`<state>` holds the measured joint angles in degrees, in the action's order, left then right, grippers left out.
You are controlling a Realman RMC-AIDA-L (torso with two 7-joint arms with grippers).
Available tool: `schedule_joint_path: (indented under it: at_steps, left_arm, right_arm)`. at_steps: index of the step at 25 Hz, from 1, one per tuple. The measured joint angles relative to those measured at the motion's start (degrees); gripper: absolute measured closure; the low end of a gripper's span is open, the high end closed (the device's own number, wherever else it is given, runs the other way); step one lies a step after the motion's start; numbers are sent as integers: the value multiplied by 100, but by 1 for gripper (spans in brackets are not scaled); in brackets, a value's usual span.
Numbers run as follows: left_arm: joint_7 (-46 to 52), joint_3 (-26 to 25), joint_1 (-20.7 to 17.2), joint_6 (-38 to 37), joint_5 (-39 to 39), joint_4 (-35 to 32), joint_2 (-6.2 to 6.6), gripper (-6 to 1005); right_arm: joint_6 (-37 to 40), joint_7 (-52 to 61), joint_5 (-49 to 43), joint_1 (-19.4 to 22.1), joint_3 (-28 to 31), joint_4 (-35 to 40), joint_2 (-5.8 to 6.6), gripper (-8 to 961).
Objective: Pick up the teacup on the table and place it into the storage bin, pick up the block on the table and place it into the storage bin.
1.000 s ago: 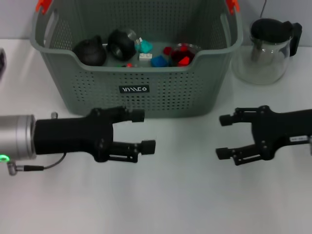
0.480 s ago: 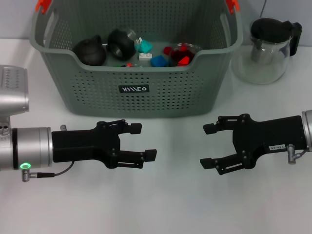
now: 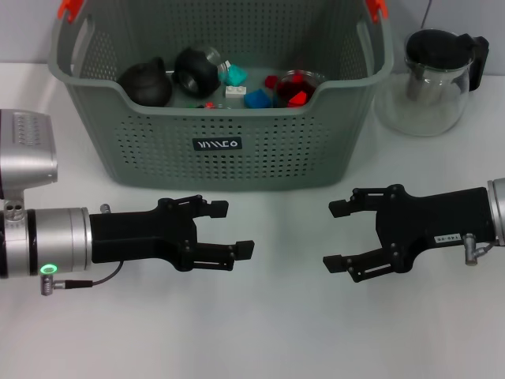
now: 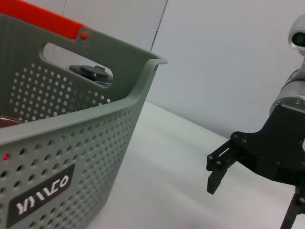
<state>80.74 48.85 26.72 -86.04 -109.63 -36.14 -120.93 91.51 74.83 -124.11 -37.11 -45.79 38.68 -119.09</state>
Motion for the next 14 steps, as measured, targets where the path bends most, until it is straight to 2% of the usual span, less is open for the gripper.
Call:
schedule_joint_path:
  at_steps: [14]
  left_arm:
    - [-40, 12, 1, 188, -6, 132, -4, 65]
  right_arm:
    - [-91, 6, 1, 11, -1, -12, 0, 26]
